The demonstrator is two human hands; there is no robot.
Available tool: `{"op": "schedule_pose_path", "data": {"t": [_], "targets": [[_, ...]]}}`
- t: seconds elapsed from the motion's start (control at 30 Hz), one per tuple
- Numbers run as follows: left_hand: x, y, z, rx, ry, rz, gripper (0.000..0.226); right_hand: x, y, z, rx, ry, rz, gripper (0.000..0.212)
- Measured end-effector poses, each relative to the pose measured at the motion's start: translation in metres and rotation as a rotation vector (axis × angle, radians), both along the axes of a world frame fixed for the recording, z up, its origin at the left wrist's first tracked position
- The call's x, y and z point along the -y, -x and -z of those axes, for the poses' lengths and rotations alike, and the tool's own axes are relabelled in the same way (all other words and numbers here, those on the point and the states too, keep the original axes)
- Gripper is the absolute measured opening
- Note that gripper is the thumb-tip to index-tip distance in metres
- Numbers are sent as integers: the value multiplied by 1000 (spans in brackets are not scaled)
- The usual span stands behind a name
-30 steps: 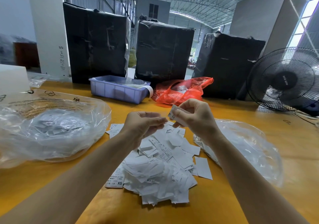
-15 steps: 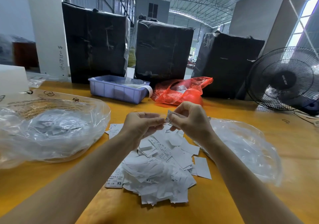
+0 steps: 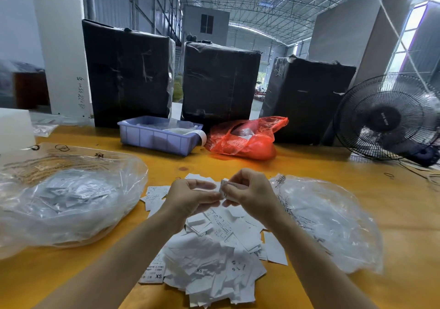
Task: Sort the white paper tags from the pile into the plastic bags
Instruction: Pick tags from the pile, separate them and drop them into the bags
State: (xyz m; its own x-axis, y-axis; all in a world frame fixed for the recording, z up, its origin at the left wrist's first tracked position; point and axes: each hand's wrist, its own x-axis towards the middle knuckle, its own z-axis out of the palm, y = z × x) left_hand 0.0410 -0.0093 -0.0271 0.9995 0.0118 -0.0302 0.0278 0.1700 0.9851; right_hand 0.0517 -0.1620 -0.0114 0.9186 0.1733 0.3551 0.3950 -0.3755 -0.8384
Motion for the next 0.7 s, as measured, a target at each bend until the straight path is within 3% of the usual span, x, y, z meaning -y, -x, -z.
{"op": "schedule_pose_path", "data": {"t": [0.13, 0.47, 0.7], "targets": [[1, 0, 1, 15, 9, -30, 26, -1, 1, 0, -11, 1, -35, 17], [1, 0, -1, 20, 30, -36, 26, -5, -1, 3, 156, 31, 114, 8], [0, -1, 0, 29, 80, -61, 26, -5, 0, 3, 141, 23, 97, 8]]}}
